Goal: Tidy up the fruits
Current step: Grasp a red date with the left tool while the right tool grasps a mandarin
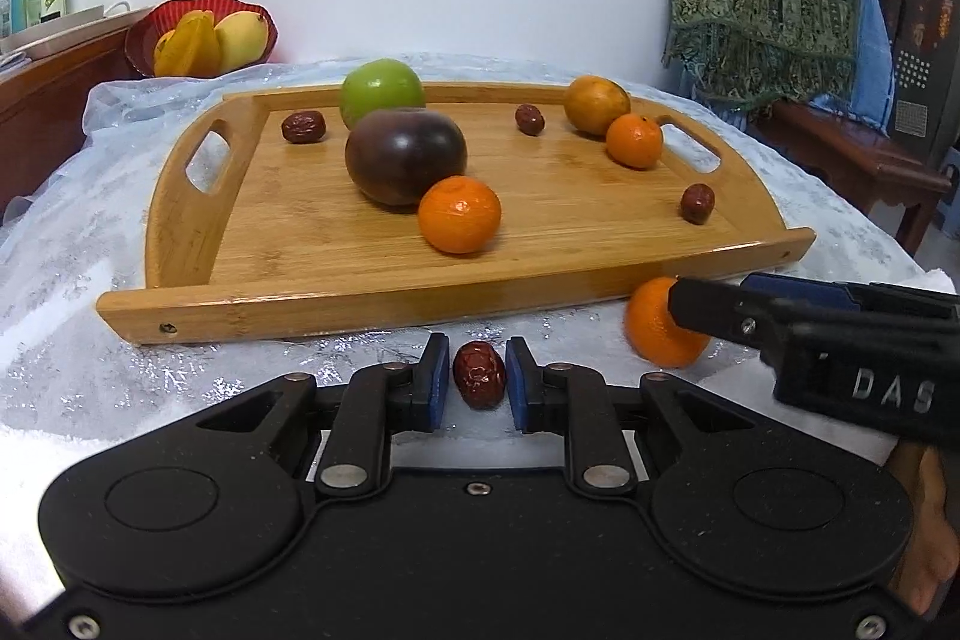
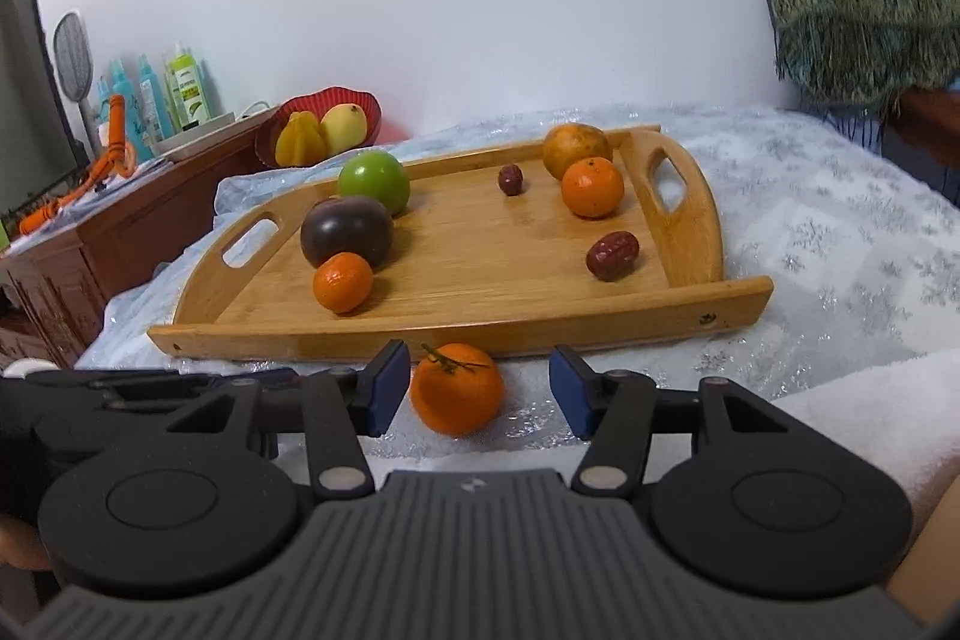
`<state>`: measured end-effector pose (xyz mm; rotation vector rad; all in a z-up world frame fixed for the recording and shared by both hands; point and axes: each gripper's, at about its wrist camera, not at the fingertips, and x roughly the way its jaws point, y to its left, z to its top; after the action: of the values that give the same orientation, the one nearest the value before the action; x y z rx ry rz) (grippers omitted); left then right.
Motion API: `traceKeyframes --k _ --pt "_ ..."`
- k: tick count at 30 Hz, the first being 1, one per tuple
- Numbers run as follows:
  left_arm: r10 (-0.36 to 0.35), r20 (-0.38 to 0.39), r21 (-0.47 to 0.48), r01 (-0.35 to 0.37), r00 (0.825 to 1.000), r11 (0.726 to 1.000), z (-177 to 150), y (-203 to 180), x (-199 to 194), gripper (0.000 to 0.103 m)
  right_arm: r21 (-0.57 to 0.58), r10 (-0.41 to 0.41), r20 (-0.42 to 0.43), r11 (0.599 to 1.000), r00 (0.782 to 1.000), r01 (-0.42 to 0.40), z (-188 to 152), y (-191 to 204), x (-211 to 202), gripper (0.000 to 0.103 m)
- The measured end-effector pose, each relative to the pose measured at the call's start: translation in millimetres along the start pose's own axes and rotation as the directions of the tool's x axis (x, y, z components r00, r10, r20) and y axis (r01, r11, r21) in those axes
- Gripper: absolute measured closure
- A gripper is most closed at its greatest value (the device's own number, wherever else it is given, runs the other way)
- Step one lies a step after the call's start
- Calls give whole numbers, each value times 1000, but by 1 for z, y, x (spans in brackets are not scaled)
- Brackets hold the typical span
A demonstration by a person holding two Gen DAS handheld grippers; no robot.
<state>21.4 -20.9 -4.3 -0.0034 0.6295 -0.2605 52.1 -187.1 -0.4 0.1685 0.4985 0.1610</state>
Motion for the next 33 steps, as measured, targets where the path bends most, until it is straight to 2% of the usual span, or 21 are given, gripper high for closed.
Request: traceKeyframes --k 8,11,13,19,21,25,27,30,33 --pt "-1 2 -10 1 1000 1000 -1 2 0 76 -41 -69 5 997 998 69 -7 11 7 46" --pt "-5 6 -5 5 1000 1000 -1 0 0 67 -54 -64 2 996 998 64 -9 13 9 52" --pt "9 10 5 -9 1000 1000 -3 -2 0 67 -68 -62 2 996 998 62 -11 15 10 55" --pt "8 15 -2 -8 1000 1000 -3 0 -2 66 -50 -47 4 998 999 47 -11 14 11 55" --pt "17 20 -5 -17 1000 1000 -3 1 -5 66 -52 -47 8 998 999 47 -11 14 11 54" --pt "45 30 -1 -45 999 999 -4 4 -10 77 -53 -43 12 998 999 43 -12 13 8 54" --pt "46 16 -11 -46 999 999 -5 8 -9 78 -66 -46 13 997 999 47 -13 15 9 45" --pt "51 16 -15 -51 999 999 -6 9 -7 78 -99 -63 24 993 998 65 -15 21 10 42" --pt "47 19 -4 -47 999 999 -7 8 -6 69 -135 -86 42 987 995 91 -18 27 12 40"
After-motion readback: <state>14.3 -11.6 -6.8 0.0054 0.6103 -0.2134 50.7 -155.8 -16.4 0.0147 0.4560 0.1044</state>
